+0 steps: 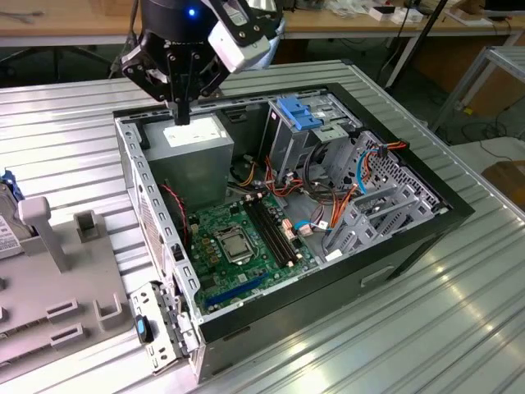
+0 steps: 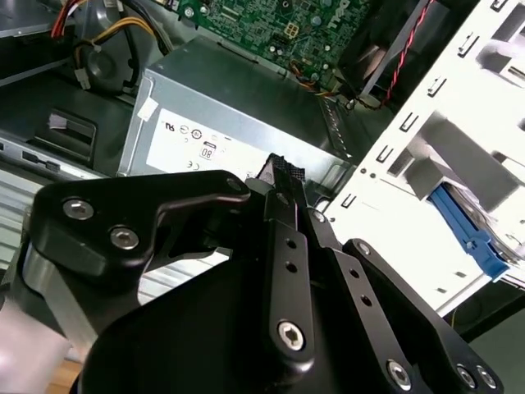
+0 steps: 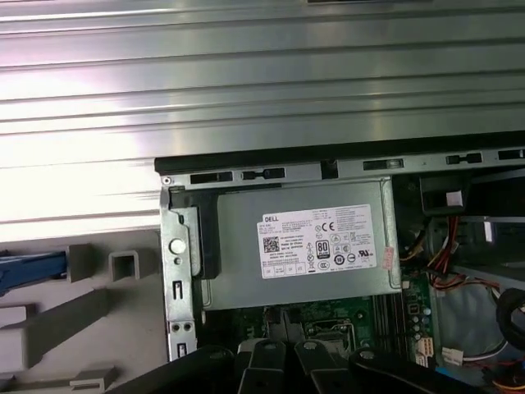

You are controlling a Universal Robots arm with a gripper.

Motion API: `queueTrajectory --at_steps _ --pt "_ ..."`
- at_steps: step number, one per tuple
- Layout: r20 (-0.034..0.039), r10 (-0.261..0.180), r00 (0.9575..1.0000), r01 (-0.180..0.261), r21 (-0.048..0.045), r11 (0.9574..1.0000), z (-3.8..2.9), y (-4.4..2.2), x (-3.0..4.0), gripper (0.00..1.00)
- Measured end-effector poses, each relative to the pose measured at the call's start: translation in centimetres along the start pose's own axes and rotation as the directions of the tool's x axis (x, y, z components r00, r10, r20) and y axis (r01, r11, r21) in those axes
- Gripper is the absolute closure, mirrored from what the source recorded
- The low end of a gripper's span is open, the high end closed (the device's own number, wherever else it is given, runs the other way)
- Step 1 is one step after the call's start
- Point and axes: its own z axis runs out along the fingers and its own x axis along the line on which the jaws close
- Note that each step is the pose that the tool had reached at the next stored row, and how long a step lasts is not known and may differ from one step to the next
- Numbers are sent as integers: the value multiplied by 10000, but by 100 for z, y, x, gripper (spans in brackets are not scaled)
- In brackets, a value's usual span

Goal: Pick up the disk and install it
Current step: 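Reach for the disk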

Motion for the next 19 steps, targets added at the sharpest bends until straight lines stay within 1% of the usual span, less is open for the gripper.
queueTrajectory --at_steps 3,4,5,9,11,13,14,15,17,19 --pt "0 0 10000 0 1 10000 -2 -7 74 89" --pt "0 1 10000 -1 0 10000 -4 -13 116 89" --pt "0 0 10000 0 1 10000 -6 -22 185 89" --pt "0 -1 10000 1 1 10000 -13 -41 428 89" --pt "0 -1 10000 1 0 10000 -16 -35 602 89" --pt "0 0 10000 0 1 10000 -17 -9 693 89" --pt "0 1 10000 -1 1 10000 -18 2 791 89" --pt "0 0 10000 0 1 10000 -20 0 883 89" --pt "0 2 10000 -2 0 10000 -22 -3 1039 89" --pt "0 -1 10000 1 1 10000 -25 -4 1134 89"
